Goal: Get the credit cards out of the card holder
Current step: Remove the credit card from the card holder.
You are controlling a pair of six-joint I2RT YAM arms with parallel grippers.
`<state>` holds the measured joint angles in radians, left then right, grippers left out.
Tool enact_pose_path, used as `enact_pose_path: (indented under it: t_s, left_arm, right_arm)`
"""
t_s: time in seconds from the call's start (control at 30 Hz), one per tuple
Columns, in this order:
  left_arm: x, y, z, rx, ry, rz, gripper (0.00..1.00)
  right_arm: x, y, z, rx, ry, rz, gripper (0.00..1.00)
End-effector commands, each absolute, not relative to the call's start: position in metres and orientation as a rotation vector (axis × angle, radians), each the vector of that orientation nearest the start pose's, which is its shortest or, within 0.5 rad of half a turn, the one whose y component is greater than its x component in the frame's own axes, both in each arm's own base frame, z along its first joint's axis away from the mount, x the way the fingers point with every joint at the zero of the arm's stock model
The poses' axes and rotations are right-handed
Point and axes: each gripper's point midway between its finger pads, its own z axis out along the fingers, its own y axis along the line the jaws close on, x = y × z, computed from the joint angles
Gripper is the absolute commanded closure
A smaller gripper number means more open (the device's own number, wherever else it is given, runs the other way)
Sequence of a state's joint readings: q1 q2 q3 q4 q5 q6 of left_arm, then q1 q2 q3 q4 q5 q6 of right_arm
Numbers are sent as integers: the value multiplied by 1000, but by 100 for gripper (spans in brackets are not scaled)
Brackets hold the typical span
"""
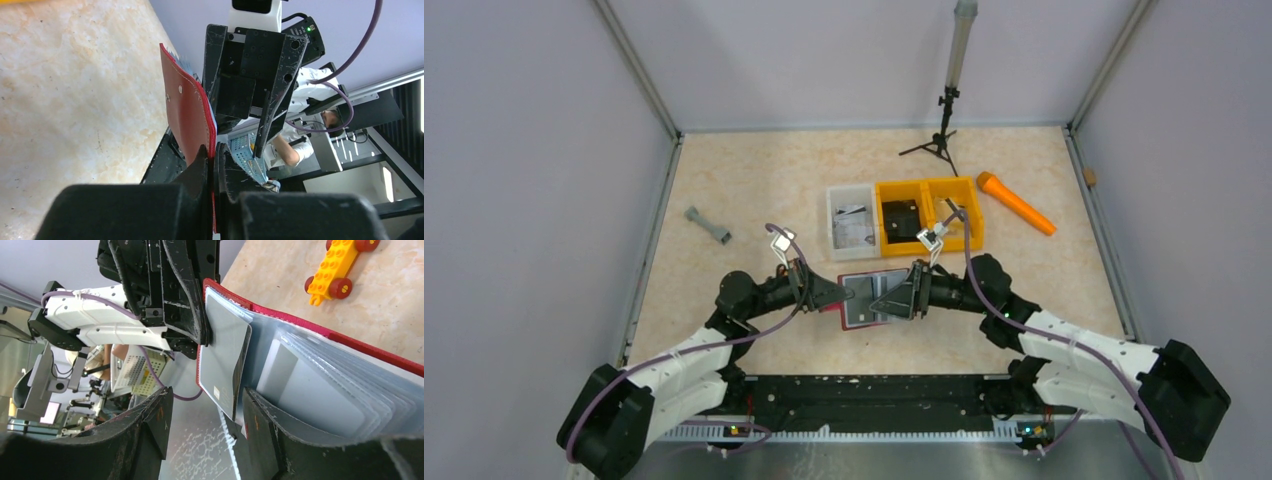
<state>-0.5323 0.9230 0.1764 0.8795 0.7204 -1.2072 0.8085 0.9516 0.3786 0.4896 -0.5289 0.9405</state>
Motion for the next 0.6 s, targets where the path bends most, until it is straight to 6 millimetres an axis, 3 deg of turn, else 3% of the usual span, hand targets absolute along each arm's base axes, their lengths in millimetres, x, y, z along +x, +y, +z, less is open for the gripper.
enact_pose_path:
  t_s: [0.0,0.13,0.37,0.47,0.57]
  left_arm:
    - [139,-259,241,228,1656,-1920,100]
    - [136,-260,242,239,1651,-1930,100]
    - [135,-260,241,234,1650,-1926,100]
    - [134,-259,243,232,1641,-1938,100]
    - [133,-261,244,238,1637,-1946,100]
  right_arm:
    - [131,311,224,-363,1855,1743,46]
    - [129,313,229,-368,1826,1777,46]
    - [117,311,249,-408,1706,1892,63]
    - [115,310,255,-409,1669,1913,63]
    - [114,311,258,-404,1648,1940,56]
